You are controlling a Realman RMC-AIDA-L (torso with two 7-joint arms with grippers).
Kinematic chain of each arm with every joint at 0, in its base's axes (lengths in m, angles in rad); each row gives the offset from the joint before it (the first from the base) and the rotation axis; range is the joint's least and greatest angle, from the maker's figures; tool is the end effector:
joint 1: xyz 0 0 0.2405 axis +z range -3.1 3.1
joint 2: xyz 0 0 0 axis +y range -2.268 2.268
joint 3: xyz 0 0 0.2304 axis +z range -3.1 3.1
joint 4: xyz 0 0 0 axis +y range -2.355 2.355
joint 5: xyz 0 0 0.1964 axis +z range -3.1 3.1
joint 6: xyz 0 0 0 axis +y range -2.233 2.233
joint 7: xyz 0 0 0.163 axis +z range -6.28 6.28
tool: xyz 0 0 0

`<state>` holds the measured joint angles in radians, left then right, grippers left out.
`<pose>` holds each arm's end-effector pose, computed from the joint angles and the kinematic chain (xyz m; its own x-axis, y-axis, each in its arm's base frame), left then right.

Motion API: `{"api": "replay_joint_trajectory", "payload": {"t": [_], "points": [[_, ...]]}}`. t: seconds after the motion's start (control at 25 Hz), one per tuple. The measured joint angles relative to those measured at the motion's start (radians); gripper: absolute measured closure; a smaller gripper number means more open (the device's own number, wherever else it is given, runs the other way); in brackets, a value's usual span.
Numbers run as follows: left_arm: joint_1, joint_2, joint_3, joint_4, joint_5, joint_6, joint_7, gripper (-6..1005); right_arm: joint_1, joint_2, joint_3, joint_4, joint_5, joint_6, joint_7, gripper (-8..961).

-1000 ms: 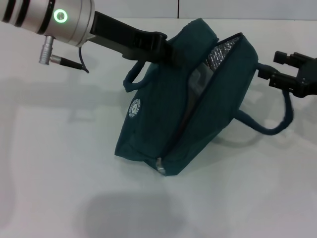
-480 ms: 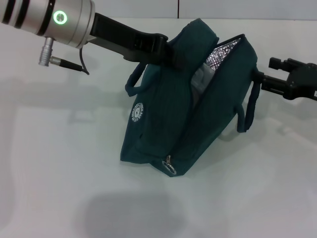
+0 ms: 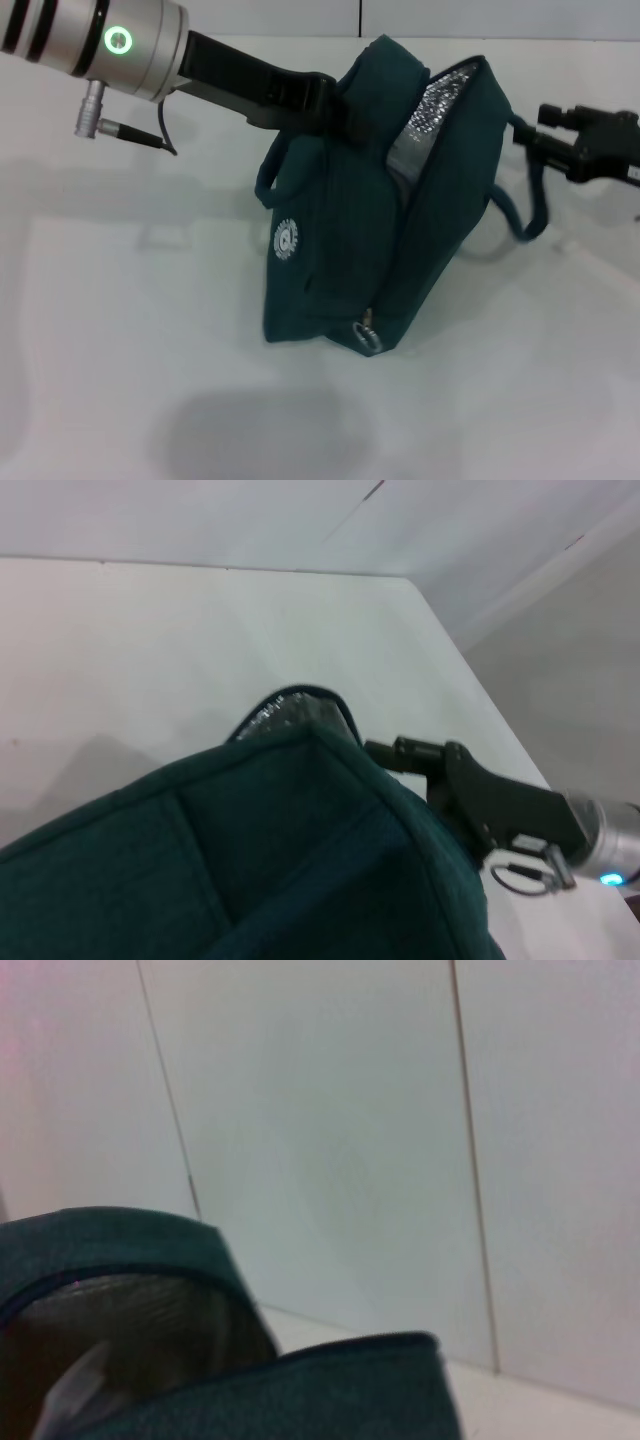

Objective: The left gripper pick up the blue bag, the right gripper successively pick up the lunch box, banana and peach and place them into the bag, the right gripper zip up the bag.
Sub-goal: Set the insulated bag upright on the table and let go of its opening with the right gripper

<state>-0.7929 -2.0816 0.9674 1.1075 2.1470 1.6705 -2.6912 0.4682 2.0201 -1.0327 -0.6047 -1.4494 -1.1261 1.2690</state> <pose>-0.0977 0.3519 0.0124 0.5120 0.8388 0.1849 0.8413 -0.5332 0.0893 0.2395 0.3649 0.0133 0.7449 -0.2456 -0.6204 -0.5775 -0.7029 -0.4152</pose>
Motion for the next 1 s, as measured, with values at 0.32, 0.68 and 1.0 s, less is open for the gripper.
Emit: {"api": "replay_joint_trajectory", "payload": {"t": [0.32, 0.68, 1.0], "points": [[0.047, 0.005, 0.002, 0.008, -0.046, 0.013, 0.002, 944, -0.008, 0.006, -0.003, 0.019, 0.242, 0.047, -0.193, 689], [0.077, 0.006, -0.003, 0.007, -0.05, 0.019, 0.015, 944, -0.051, 0.002, -0.011, 0.025, 0.383, -0.01, -0.314, 939], [0.078, 0.002, -0.004, 0.008, -0.05, 0.019, 0.017, 943, -0.063, -0.006, -0.118, 0.047, 0.249, -0.039, -0.255, 926]]}}
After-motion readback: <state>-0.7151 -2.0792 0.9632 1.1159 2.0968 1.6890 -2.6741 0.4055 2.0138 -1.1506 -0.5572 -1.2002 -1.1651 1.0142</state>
